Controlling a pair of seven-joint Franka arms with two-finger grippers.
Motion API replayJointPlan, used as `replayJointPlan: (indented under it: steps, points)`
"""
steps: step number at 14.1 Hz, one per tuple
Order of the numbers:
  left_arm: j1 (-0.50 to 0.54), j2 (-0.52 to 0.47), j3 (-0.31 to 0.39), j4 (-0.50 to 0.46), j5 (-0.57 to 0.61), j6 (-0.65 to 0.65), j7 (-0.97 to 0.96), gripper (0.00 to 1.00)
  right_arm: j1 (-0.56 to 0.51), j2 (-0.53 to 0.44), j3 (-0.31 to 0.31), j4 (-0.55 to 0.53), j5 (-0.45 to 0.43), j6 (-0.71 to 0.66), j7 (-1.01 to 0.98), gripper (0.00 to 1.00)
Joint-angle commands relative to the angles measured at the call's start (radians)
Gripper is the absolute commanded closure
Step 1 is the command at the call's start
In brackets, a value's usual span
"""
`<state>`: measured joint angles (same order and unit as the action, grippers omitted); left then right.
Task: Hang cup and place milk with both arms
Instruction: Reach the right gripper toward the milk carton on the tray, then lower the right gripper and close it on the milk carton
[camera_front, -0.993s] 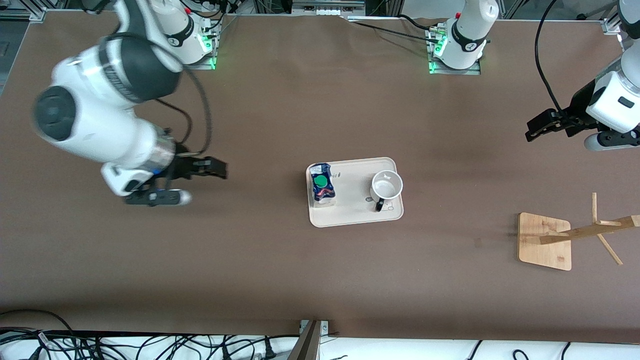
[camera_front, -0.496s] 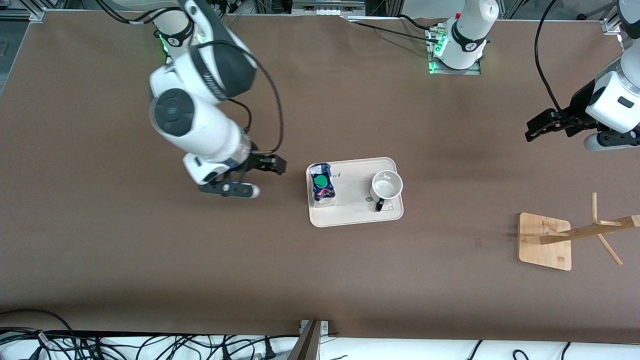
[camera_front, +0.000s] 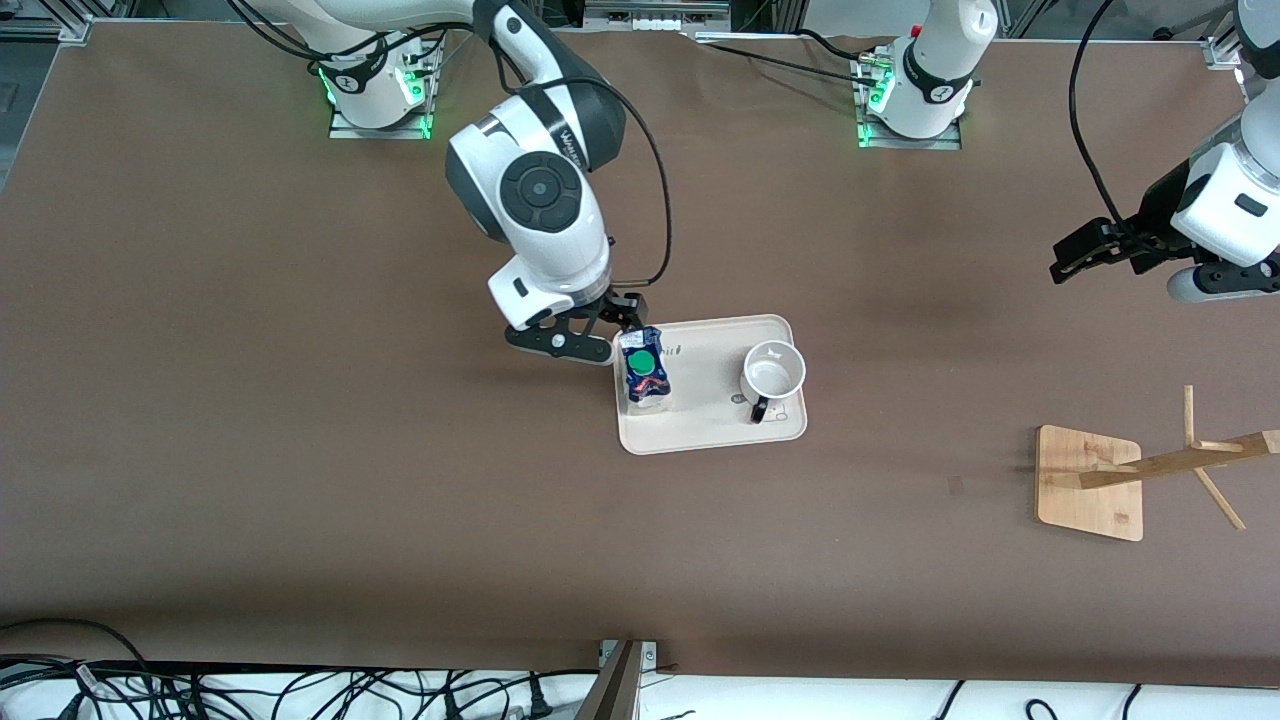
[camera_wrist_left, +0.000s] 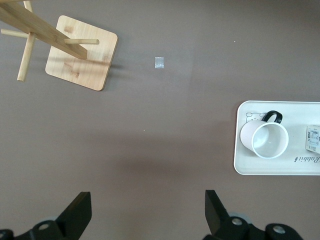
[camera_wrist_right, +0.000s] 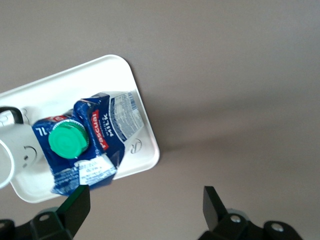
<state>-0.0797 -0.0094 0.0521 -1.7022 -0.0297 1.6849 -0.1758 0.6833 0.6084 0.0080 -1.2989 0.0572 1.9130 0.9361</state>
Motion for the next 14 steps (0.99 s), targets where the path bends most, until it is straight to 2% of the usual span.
replayJointPlan:
  steps: [1,5,8,14]
  points:
    - [0.005,-0.003,-0.005,0.007,0.011,-0.004,-0.011,0.00,0.005,0.005,-0.008,0.001,0.001,0.060,0.125,0.00]
    - [0.005,-0.003,-0.008,0.013,0.013,-0.005,-0.011,0.00,0.021,0.016,-0.006,0.004,0.004,0.086,0.147,0.00]
    - [0.005,0.003,-0.008,0.022,0.016,-0.005,-0.010,0.00,0.027,0.017,-0.005,0.006,0.048,0.200,0.202,0.00]
    - [0.001,0.034,-0.009,0.070,0.014,-0.011,-0.013,0.00,0.076,0.021,-0.006,0.010,0.044,0.228,-0.121,0.00]
